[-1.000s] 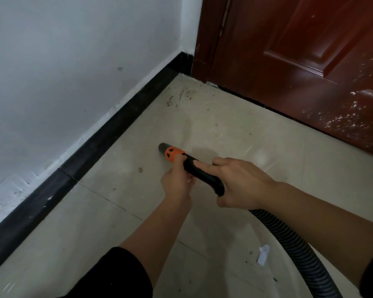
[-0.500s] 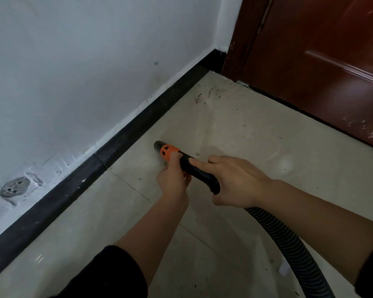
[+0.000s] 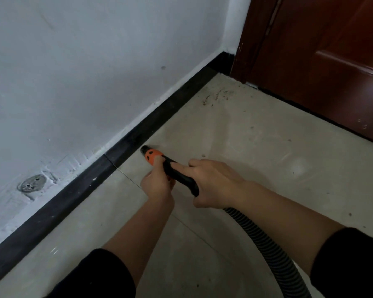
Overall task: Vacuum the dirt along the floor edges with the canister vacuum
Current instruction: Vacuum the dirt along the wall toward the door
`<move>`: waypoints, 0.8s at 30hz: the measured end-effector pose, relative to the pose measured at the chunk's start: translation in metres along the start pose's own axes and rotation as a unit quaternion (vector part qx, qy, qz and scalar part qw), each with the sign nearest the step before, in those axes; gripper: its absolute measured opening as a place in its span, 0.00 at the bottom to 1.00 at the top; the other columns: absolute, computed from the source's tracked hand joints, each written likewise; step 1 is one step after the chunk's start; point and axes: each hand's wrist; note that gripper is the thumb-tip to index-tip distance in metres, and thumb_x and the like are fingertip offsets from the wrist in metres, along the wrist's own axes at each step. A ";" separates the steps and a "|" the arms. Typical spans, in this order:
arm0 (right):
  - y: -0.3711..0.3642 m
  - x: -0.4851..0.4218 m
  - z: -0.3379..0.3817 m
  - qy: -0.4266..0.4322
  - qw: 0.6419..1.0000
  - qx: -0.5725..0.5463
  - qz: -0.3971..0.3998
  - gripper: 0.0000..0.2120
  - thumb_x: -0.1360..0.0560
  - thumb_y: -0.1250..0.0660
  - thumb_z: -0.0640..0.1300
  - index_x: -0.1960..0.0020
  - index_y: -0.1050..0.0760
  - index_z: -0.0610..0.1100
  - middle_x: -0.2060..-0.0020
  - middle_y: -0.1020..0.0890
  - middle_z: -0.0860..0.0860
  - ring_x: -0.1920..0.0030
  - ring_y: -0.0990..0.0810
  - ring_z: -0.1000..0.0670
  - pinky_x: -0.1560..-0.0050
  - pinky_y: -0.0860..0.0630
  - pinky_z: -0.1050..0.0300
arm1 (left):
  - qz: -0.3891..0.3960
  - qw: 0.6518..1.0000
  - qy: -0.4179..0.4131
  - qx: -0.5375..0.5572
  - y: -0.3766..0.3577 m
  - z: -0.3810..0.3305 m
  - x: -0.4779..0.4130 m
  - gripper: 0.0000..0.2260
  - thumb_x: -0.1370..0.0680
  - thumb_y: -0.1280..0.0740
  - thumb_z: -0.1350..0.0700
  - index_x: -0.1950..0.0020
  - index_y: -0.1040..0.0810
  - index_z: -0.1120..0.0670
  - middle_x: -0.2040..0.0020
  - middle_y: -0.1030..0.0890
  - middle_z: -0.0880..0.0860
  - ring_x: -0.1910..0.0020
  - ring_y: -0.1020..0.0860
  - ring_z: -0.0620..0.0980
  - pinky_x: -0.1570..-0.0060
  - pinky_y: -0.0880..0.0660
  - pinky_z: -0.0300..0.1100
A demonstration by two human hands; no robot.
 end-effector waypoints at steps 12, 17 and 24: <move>0.000 0.004 -0.014 -0.010 1.000 -0.004 0.005 0.46 0.32 0.28 0.49 0.22 0.52 0.56 0.55 0.34 0.54 0.58 0.33 0.51 0.62 0.35 0.57 | 0.006 1.000 -0.005 -0.021 -0.011 0.005 0.001 0.12 0.24 0.32 0.54 0.65 0.26 0.58 0.66 0.24 0.54 0.68 0.26 0.47 0.67 0.27 0.40; 0.008 0.026 -0.036 -0.055 0.998 -0.014 0.002 0.46 0.31 0.30 0.47 0.23 0.54 0.58 0.55 0.33 0.52 0.59 0.30 0.50 0.63 0.32 0.56 | 0.054 0.996 0.007 -0.065 -0.040 0.010 0.011 0.12 0.24 0.31 0.54 0.63 0.24 0.59 0.66 0.24 0.55 0.70 0.26 0.49 0.69 0.27 0.40; 0.010 0.058 -0.087 -0.150 0.988 -0.019 -0.035 0.45 0.32 0.30 0.49 0.23 0.52 0.59 0.58 0.34 0.53 0.63 0.33 0.51 0.71 0.40 0.59 | 0.153 0.974 0.035 -0.163 -0.099 0.020 0.022 0.12 0.24 0.29 0.54 0.61 0.23 0.63 0.73 0.26 0.54 0.76 0.28 0.47 0.69 0.27 0.40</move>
Point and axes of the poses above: each hand's wrist, its own x-axis away from the middle knuckle, its own y-axis out of the back of the hand, z = x × y
